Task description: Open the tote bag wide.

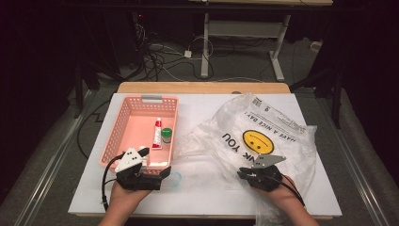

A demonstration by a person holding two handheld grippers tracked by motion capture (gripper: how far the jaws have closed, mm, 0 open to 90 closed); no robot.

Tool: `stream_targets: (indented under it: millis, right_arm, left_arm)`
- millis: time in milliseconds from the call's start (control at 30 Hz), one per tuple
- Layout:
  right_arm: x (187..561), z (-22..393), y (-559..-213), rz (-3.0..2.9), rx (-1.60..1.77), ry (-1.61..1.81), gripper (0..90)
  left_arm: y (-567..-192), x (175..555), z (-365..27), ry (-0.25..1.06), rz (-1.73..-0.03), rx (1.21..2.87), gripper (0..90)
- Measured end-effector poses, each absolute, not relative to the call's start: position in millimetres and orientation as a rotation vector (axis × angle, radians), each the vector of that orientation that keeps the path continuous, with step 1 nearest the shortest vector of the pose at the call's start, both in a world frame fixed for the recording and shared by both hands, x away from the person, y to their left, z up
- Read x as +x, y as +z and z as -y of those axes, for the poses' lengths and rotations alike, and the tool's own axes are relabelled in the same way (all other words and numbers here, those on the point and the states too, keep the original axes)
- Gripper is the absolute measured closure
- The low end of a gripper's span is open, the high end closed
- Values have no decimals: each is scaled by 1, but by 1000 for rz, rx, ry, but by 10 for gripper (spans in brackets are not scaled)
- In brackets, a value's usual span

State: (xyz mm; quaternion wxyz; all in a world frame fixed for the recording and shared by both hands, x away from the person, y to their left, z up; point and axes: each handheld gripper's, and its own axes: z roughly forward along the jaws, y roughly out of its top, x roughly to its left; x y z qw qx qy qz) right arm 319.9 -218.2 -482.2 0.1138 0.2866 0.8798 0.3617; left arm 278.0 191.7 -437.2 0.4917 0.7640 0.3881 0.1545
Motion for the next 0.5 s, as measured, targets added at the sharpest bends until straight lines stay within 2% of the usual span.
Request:
stream_targets:
  millis: [233,500]
  right_arm:
    - [323,219,-484,-2572,889,1085,900]
    - [325,228,-472,-2440,948,1197,900]
  left_arm:
    - [-438,278,-191,370,-943,1859,0]
    - [-438,279,-192,369,-944,1856,0]
